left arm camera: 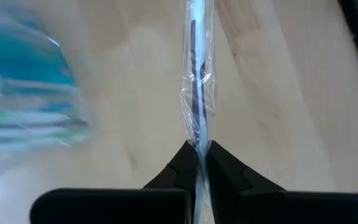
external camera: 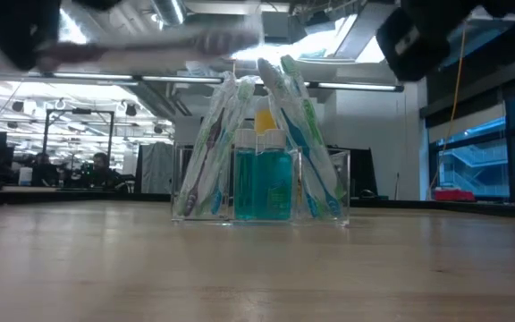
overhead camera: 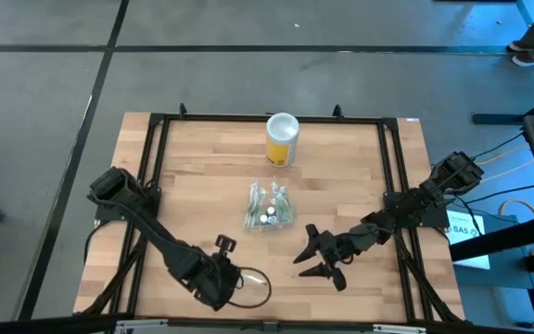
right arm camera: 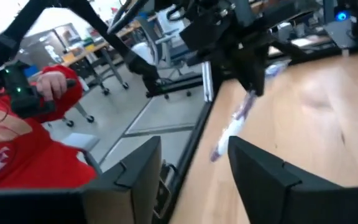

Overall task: Pick & Place toothbrushing station
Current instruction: Put the purple toothbrush into the transparent organizer

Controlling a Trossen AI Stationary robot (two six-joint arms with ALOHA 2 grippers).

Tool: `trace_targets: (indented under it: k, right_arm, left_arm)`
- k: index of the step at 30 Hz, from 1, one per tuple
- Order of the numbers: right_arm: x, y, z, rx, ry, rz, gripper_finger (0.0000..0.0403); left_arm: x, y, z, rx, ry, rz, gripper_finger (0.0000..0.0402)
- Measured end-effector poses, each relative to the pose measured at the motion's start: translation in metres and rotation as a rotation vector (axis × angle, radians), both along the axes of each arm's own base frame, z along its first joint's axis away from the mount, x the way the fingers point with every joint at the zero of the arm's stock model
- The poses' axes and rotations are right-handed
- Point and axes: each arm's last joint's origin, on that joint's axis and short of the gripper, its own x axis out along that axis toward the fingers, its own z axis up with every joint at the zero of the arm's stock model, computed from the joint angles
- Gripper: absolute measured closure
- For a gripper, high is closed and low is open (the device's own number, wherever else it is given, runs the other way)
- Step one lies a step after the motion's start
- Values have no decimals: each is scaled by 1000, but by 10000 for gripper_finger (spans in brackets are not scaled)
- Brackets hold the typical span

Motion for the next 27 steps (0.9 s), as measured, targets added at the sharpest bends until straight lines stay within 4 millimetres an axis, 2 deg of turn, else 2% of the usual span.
trace_targets:
  k: [5, 10, 16, 21, 27]
  right_arm:
    - [11, 1, 14, 24, -18, -14, 182]
    - [23, 2, 22, 41, 51, -13, 148]
    - [33, 1, 30, 43, 96, -44, 118]
    - [37, -5, 30, 85, 134, -82, 112]
    - [40, -13, 25, 86, 186, -117, 125]
  left_arm:
    - [1, -13, 10, 227, -45, -190, 390]
    - [6, -28, -1, 516, -32, -351, 389]
    - [21, -40, -11, 839, -15, -466, 387]
    - [34, -48, -13, 1105, -10, -519, 389]
    - [43, -60, -8, 1302, -11, -600, 389]
